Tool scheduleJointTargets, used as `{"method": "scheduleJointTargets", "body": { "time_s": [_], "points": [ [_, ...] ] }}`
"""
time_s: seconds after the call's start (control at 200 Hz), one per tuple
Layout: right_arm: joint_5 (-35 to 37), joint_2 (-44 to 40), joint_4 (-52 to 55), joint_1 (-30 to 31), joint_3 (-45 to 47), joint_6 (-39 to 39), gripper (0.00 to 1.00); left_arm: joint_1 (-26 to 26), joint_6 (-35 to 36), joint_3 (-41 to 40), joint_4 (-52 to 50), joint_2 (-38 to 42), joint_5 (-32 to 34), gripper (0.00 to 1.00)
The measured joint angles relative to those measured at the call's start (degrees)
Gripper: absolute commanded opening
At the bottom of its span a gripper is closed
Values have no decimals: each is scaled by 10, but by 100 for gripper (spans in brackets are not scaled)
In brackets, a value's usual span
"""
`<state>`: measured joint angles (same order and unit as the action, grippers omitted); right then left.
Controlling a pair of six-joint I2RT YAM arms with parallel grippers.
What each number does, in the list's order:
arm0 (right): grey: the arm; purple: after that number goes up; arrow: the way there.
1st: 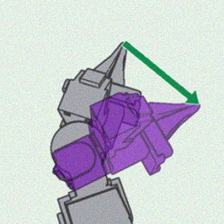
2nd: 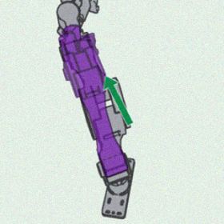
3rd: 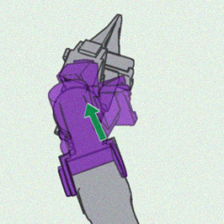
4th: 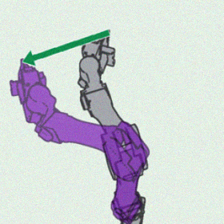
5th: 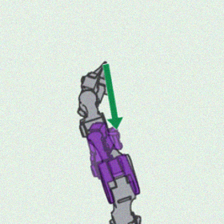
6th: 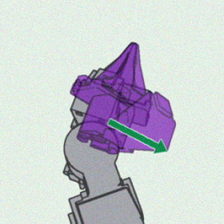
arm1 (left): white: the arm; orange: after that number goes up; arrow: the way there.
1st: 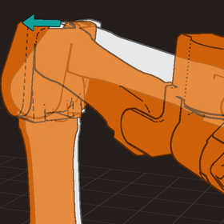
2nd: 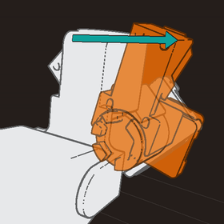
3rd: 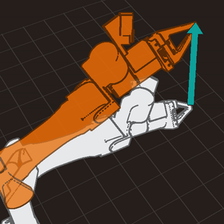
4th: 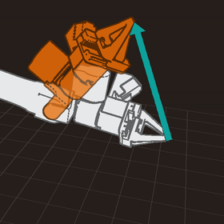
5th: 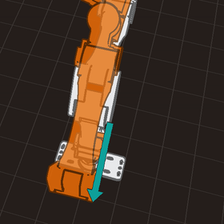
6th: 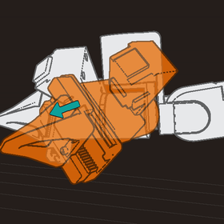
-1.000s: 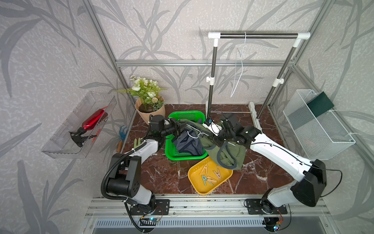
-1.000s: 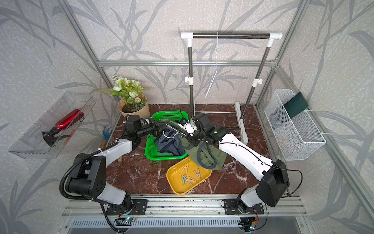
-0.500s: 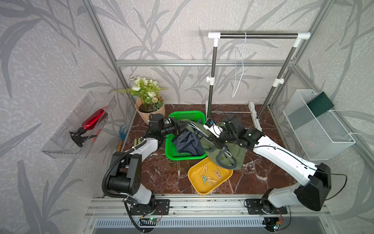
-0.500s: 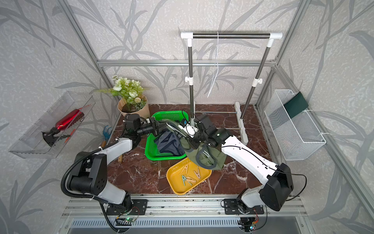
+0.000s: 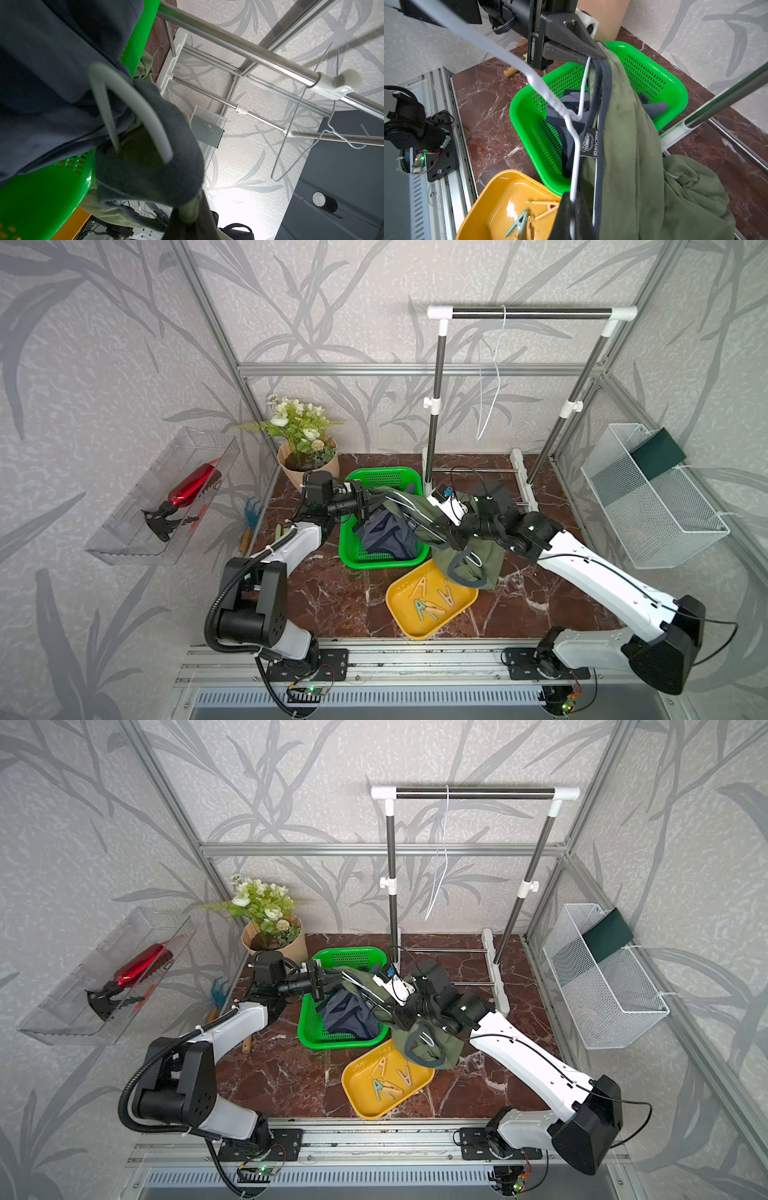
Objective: Remove the clothespins securing tank tops to the hanger
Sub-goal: Remove the tank top from the hanger.
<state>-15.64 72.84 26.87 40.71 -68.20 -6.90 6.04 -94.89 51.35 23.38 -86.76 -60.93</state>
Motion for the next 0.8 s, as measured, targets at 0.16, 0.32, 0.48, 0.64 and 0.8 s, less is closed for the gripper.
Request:
{"method": "scheduleJointTargets", "body": {
  "time_s": [0.16,0.32,0.48,0.64,0.8],
  "points": [
    [-4,-35,-22,1,26,18,0,0,4,2,-12,8,-22,8],
    [-5,-63,-33,0,50,40,0,-11,11,2,-25,12,-22,13],
    [-5,-100,-24,-3,54,57,0,-64,30,2,-41,11,25,21],
    [-5,-120,-18,-4,56,68,0,-90,49,1,-60,11,61,10],
    [-9,-136,-29,-4,76,85,0,-90,58,1,-63,11,70,8]
  ]
}}
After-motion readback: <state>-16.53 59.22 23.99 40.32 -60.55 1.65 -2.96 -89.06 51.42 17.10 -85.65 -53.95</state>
